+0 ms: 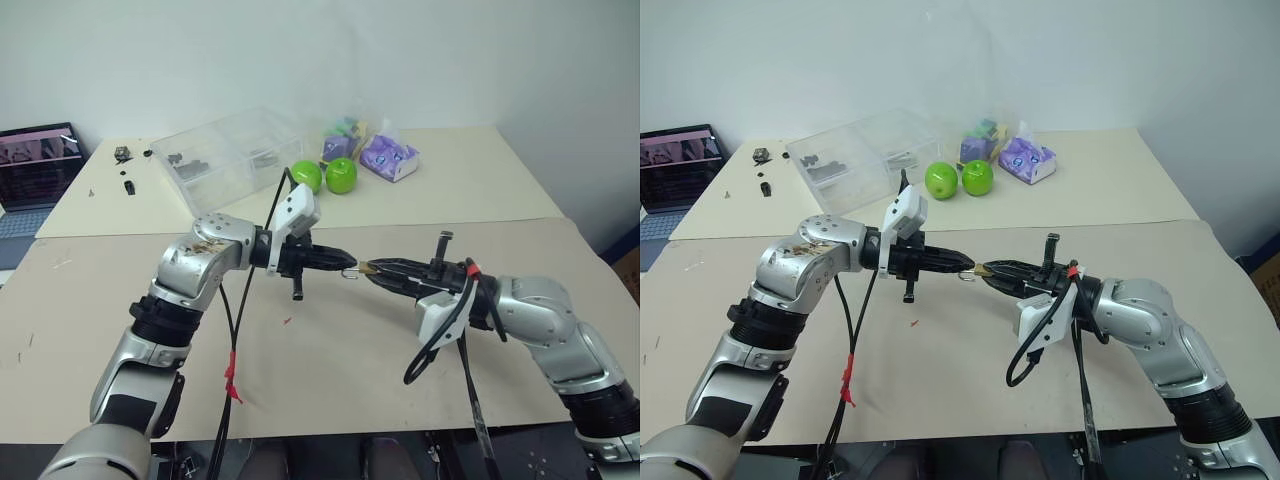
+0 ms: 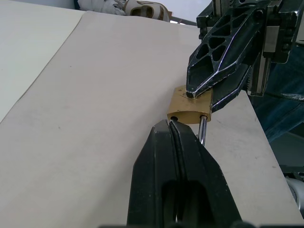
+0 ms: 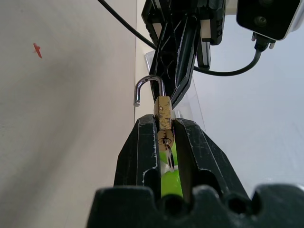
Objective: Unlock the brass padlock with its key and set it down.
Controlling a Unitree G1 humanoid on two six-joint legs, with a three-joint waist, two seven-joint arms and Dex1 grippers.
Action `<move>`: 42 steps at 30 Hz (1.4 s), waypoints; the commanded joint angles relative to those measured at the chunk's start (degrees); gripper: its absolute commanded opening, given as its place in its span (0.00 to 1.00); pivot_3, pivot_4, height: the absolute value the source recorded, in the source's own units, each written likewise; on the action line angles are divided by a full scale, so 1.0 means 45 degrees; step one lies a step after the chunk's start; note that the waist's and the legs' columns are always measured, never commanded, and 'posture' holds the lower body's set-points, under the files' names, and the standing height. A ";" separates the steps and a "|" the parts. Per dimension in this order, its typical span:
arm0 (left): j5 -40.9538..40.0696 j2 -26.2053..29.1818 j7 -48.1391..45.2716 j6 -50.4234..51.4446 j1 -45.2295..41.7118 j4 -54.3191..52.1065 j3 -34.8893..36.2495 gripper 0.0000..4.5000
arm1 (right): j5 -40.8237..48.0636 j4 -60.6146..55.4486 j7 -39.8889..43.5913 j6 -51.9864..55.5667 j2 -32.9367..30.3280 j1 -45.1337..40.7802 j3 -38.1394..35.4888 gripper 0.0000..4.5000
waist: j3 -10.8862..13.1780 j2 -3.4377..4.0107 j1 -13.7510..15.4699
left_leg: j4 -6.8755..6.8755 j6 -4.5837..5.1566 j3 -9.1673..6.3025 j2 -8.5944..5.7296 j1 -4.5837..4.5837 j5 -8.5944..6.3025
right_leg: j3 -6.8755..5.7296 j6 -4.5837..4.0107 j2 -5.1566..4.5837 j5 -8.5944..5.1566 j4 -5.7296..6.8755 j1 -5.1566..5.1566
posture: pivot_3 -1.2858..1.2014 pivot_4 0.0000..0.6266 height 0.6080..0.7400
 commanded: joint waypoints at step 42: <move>-0.0498 0.2141 -0.0434 -0.0267 0.0504 -0.0685 0.0876 0.71 | 0.0217 0.2409 -0.0042 -0.1497 0.0357 -0.0668 0.0535 0.03 | 0.0000 0.0001 -0.0044 | -0.0005 0.0000 0.0001 0.0000 0.0002 0.0000 | 0.0003 0.0000 0.0000 0.0000 0.0002 -0.0002 | 0.52 0.24 1.00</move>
